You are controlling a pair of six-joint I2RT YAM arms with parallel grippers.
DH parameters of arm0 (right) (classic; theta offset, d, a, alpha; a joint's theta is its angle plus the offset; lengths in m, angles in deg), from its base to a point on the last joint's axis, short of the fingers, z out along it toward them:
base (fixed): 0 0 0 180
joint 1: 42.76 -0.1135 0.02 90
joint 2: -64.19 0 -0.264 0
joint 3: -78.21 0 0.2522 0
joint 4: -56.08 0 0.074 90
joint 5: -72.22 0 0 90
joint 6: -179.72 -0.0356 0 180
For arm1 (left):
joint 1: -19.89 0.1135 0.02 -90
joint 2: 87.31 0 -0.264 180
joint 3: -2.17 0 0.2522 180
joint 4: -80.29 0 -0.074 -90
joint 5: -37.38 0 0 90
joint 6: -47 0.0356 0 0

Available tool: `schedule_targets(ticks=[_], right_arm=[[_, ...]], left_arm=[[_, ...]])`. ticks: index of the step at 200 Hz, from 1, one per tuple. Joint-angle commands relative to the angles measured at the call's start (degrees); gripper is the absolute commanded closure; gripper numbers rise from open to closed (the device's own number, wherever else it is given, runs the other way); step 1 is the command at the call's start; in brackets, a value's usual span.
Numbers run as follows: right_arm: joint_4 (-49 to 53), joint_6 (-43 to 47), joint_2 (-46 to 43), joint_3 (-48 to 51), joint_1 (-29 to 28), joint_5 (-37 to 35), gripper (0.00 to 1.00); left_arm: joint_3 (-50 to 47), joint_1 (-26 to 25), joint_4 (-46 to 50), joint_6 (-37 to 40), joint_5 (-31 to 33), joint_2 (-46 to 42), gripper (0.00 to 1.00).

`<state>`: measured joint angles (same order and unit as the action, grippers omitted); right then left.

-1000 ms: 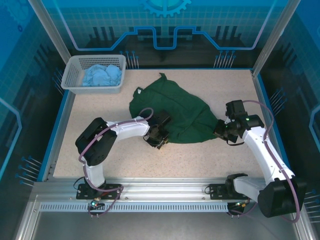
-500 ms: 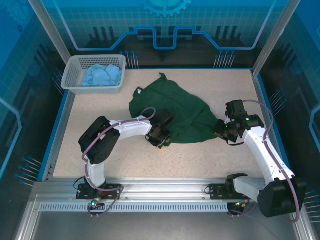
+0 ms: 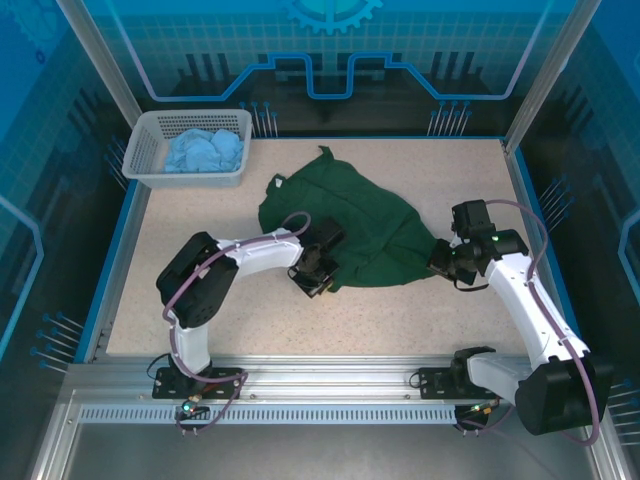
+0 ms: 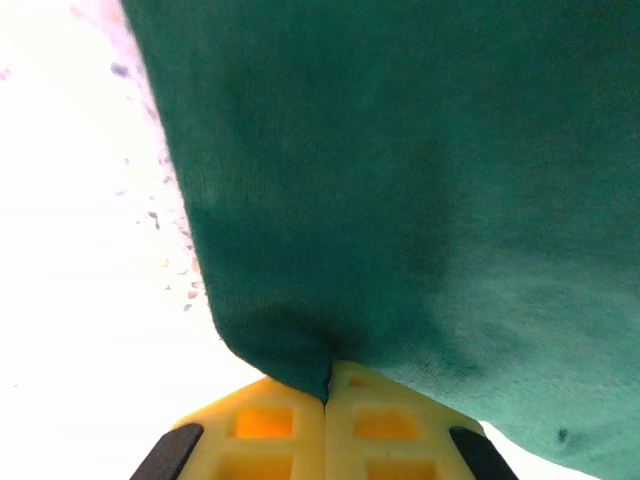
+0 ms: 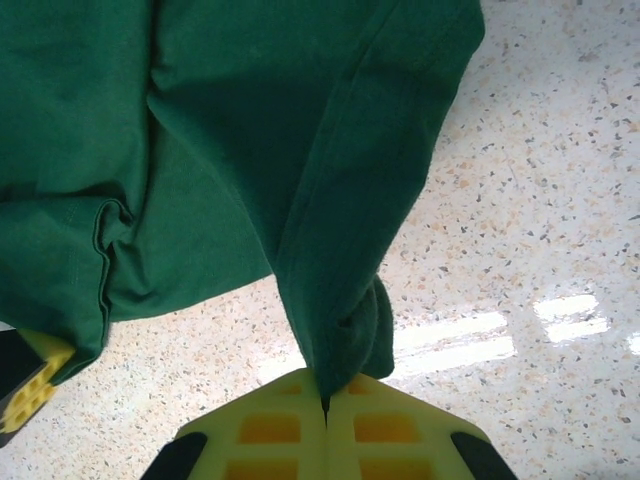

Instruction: Fold and stack the t-shirts

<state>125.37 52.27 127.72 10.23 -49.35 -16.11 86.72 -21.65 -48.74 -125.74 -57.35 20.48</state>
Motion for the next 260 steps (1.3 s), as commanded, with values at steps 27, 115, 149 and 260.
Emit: schedule_targets(ticks=[27, 115, 149, 260], right_arm=[[1.87, -2.48, -1.52, -2.87, 8.78, 1.66, 1.0], [5.15, -3.71, 3.77, -14.22, 19.12, 6.45, 1.0], [2.63, -6.08, 4.67, -9.62, 19.16, 7.62, 1.0], [-2.81, -12.32, 36.99, -26.43, 13.16, 7.75, 1.0]], left_arm=[[7.96, 11.44, 11.77, 17.88, -1.07, -11.76, 1.0], [18.13, 32.42, 16.84, 29.54, -4.35, -24.4, 1.0], [5.46, 33.53, 16.14, 29.27, -0.89, -28.92, 1.0], [26.37, 30.57, 8.38, 29.9, -7.11, 4.32, 1.0]])
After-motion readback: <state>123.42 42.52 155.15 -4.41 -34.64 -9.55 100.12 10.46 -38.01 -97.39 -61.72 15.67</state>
